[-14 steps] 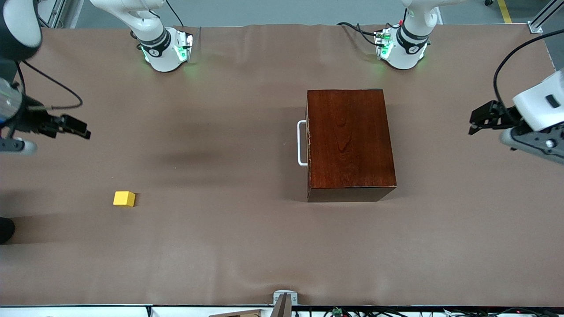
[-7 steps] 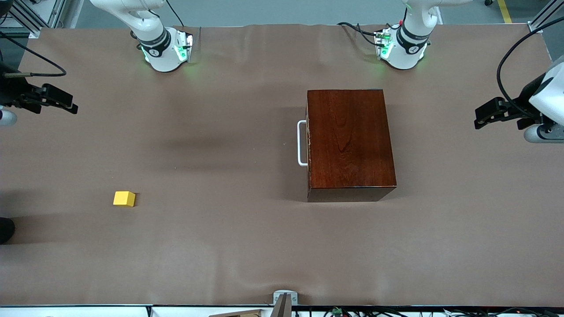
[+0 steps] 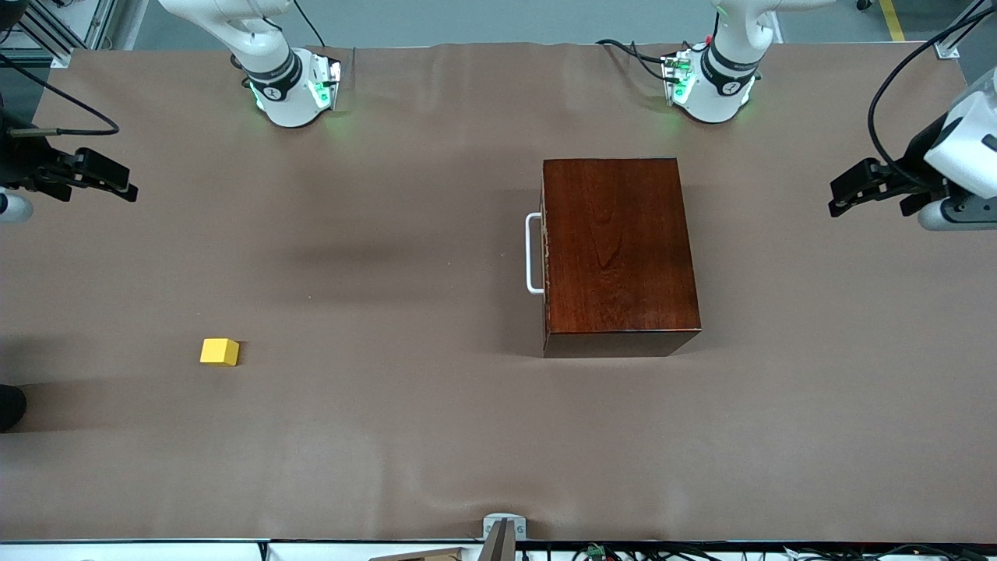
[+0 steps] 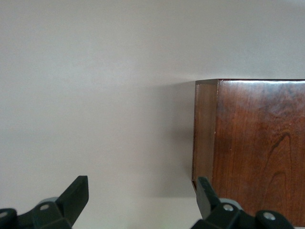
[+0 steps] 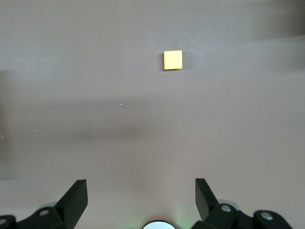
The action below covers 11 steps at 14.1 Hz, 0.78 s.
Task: Open drawer, take yellow block, close drawer
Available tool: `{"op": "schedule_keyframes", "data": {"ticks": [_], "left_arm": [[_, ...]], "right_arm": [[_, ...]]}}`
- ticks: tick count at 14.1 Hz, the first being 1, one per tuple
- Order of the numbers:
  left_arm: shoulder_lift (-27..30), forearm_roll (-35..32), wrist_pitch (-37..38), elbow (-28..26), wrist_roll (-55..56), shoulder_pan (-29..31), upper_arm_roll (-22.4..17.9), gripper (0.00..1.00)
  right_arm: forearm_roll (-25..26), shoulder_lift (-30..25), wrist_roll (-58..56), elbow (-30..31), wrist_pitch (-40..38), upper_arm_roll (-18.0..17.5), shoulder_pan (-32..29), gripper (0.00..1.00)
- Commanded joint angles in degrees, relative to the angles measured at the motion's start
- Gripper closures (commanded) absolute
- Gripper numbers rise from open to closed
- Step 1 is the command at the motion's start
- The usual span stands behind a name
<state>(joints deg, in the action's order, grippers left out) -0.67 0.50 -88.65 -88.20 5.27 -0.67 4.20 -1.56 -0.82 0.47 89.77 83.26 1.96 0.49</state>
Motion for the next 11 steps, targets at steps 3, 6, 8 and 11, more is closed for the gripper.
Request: {"op": "schedule_keyframes", "data": {"ticks": [3,6,8,11], "left_arm": [[1.46,1.52,-0.56,-1.72,-0.52,-0.2,-0.68,0.0],[1.37,1.44,-0.56,-1.72,-0.44,-0.21,-0.51,0.0],[1.37,1.44,-0.56,-1.54,-0.79,-0.12,-0.59,0.0],[1.02,1.35,-0.56,-1.01,-0.52,-0.12,-0.59,0.0]], "right_arm": [[0.86,0.29,-0.47,-0.91,-0.99,0.33,0.3,0.0],[0.86,0.29,-0.47,-0.91,-0.9,0.24,0.47,0.0],[0.86,0.29,-0.38,-0.91,-0.9,0.24,0.56,0.0],[0.86,0.29,-0.38,-0.82,-0.9,0.24,0.48,0.0]]}}
